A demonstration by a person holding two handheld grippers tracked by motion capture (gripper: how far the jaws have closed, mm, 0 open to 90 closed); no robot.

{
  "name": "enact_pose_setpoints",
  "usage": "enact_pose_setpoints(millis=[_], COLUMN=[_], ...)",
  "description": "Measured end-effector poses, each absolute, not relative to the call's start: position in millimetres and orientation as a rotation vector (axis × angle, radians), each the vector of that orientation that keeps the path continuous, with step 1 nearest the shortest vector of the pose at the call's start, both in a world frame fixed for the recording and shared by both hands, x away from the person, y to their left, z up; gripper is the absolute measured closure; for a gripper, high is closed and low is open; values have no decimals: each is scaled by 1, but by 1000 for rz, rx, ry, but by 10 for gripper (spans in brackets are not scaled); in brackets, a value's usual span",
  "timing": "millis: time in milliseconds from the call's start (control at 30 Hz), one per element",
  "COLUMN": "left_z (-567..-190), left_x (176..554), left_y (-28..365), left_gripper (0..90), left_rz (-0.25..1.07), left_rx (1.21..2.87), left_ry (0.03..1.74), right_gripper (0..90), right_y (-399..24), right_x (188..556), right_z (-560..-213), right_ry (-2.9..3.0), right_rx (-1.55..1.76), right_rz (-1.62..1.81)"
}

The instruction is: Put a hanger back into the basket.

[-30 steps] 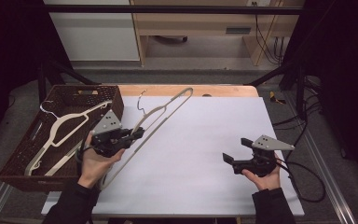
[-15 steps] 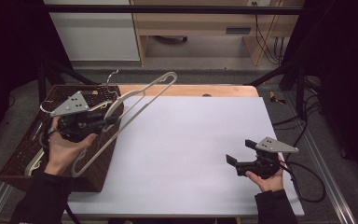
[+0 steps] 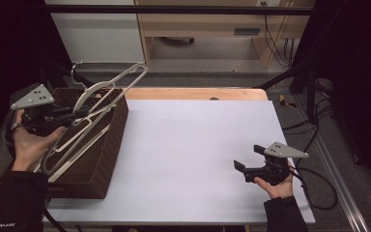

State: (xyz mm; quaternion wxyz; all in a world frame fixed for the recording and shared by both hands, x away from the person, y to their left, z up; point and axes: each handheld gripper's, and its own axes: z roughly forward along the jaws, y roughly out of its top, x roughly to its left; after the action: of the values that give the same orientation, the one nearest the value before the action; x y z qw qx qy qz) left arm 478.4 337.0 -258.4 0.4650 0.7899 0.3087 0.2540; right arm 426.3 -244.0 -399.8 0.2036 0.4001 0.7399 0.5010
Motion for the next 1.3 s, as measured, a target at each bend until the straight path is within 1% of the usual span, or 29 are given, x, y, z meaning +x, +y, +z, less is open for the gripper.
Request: enact_pose_setpoints(millis=[200,700,900,1000,1300], left_z=[-265,-292,-302,-301,-302], left_x=[485,491,493,492,498], left_y=[363,407,415,417,416], left_gripper=[841,840,840,839,839], left_rz=[630,591,585,579,563], left_rx=[1958,1982,2002,1993,2045], left_ry=[797,878,892,884,864], right_gripper=[50,49,48,48,48], right_y=[-243,-242,-242,-242,-242], right_x=[427,428,428,428,428], right_z=[-401,-402,-402,-402,-402], right_ry=[2074,2078,2078,2078,2080], right_rx=[1117,1122,1123,1122,1122], right_rz=[1391,1385,1385,1381,1381])
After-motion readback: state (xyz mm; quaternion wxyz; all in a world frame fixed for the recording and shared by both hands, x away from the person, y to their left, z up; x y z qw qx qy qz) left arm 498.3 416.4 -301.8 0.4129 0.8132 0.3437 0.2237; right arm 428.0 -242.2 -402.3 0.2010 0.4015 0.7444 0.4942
